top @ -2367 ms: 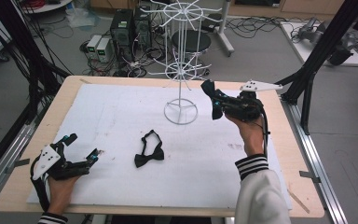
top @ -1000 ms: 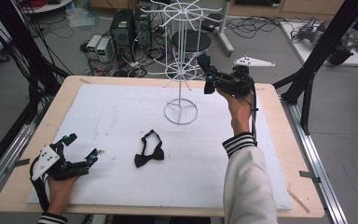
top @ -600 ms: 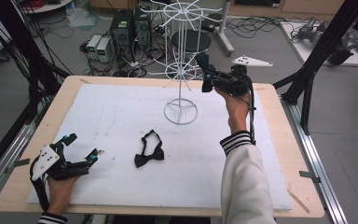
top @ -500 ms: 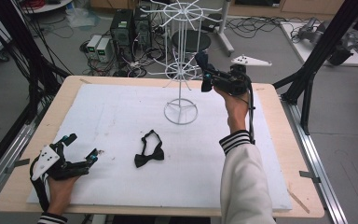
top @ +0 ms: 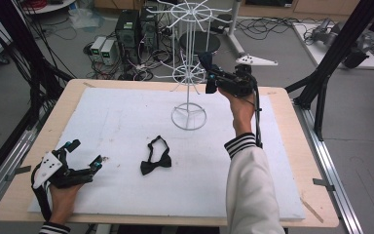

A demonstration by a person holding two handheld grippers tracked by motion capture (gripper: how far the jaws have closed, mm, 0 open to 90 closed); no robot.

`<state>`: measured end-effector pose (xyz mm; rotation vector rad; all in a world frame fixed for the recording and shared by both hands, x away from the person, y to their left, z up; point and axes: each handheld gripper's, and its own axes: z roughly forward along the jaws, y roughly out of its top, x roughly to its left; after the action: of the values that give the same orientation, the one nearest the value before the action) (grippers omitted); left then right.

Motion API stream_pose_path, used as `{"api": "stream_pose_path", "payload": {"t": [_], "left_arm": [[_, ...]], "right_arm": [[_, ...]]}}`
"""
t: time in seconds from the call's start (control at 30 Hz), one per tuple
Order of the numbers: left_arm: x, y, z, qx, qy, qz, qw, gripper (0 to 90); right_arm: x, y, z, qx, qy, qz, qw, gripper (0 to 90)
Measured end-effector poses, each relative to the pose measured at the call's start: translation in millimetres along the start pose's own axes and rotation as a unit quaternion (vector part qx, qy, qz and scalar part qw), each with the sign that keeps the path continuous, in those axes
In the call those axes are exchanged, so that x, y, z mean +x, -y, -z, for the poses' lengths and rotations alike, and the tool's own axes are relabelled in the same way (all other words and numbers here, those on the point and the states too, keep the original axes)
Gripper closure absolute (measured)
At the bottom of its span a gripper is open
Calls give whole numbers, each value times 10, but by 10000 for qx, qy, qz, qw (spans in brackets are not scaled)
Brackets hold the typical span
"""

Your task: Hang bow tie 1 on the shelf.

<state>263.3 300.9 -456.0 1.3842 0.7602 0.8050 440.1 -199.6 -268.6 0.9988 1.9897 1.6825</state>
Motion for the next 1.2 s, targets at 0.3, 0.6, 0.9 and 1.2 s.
{"api": "stream_pose_path", "payload": {"t": [0.3, 0.6, 0.9, 1.2], "left_arm": [[0, 0, 0, -5, 2, 0, 10000, 17], [0, 1, 3, -17, 11, -2, 10000, 17], [-2, 1, 4, -24, 10, -9, 10000, 17], [-1, 1, 4, -18, 6, -16, 10000, 17]], "right_arm": [[6, -5, -61, 41, -57, 15, 10000, 748], [8, 8, -139, 161, -139, -11, 9998, 747], [36, 27, -183, 333, -206, 15, 9992, 744], [46, 29, -186, 463, -174, 96, 9987, 738]]}}
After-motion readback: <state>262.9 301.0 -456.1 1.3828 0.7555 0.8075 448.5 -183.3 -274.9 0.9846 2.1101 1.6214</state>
